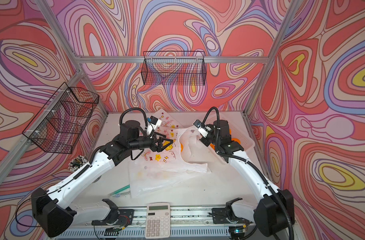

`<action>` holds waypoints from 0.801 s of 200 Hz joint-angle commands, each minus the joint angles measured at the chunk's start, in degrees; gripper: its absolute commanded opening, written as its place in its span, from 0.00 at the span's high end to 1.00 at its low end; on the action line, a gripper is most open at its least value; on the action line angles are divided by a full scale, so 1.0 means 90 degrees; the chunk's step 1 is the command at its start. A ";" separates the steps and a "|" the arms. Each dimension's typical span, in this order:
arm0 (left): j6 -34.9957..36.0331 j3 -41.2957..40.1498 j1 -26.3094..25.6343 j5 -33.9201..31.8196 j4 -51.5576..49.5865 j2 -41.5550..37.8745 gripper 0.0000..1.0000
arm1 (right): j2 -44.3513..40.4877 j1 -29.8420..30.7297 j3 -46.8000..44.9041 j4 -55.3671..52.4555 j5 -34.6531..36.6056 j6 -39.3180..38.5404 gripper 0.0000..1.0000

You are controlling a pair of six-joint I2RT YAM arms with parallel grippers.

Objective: Place the oranges into plastic bags & tie knots
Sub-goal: Adjust the plastic bag.

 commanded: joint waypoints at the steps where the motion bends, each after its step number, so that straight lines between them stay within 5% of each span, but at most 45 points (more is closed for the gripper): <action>1: 0.1900 -0.0269 -0.0804 -0.1002 -0.0073 -0.0131 0.22 | 0.0193 -0.0150 -0.0086 0.0149 -0.0443 0.0591 1.00; 25: 0.2852 -0.0657 -0.1829 -0.1599 0.0085 -0.0105 0.21 | 0.0257 -0.0339 -0.0162 0.0250 -0.0585 0.0931 1.00; 65: 0.4318 -0.0880 -0.3108 -0.3646 -0.0020 0.0574 0.17 | 0.0332 -0.0428 -0.0182 0.0180 -0.0738 0.1115 1.00; 160: 0.6305 -0.0854 -0.4297 -0.6643 0.1920 0.2857 0.00 | 0.0297 -0.0503 -0.0204 0.0071 -0.0907 0.1254 1.00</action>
